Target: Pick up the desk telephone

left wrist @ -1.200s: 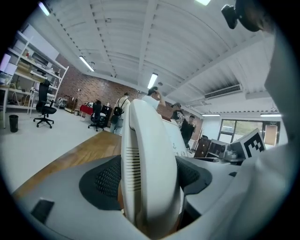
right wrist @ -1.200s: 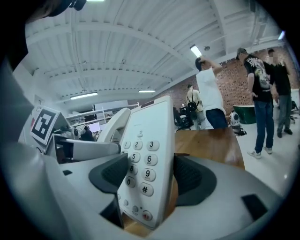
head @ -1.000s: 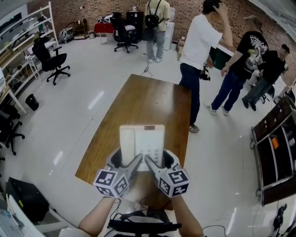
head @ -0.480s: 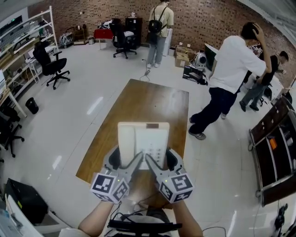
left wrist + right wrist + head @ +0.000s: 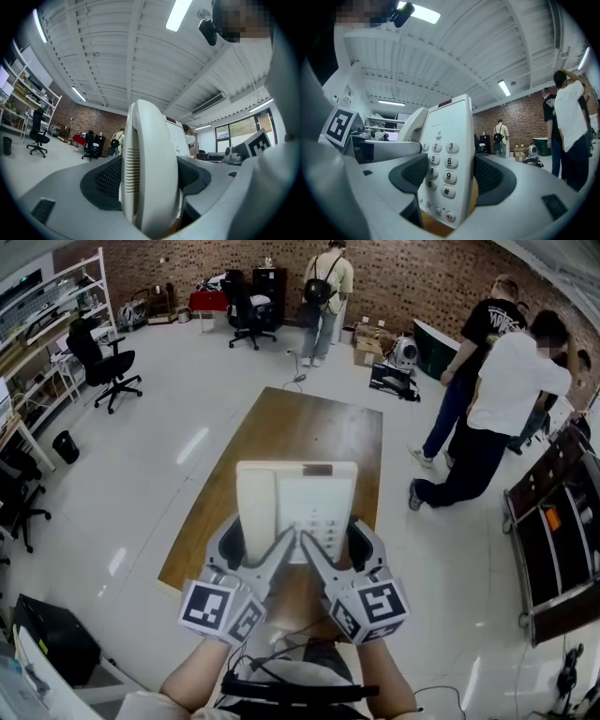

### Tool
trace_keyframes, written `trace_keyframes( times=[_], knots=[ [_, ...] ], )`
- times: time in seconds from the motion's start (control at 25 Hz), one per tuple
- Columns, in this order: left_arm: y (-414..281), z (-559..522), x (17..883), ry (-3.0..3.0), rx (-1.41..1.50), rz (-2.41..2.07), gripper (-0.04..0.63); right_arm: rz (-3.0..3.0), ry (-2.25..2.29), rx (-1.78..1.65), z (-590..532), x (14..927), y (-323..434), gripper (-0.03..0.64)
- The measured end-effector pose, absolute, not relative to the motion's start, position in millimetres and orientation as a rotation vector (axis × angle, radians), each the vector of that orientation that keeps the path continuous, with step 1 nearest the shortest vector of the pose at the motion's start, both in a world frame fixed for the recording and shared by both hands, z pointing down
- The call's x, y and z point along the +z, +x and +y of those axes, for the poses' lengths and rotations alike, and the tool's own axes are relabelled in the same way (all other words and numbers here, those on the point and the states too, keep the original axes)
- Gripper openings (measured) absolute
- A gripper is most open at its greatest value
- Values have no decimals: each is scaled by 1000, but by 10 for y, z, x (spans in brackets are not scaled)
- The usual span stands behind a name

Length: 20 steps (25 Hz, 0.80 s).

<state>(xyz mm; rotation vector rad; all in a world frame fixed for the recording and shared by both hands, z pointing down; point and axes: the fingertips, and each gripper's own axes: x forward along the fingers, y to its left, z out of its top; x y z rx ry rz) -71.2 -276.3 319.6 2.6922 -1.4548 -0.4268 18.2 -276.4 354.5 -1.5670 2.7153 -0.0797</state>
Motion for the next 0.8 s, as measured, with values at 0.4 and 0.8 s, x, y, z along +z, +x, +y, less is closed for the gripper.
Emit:
trace_keyframes(
  times=[0.4,0.8],
  knots=[
    [-779,-2666,3104,2696,-433,-1489,327,2715,-1555,-65,-2683,3464,112,316],
    [-800,-2709,3175,2691,-417,-1469,327,2714,-1573,-81,-2706,3525,88,316]
  ],
)
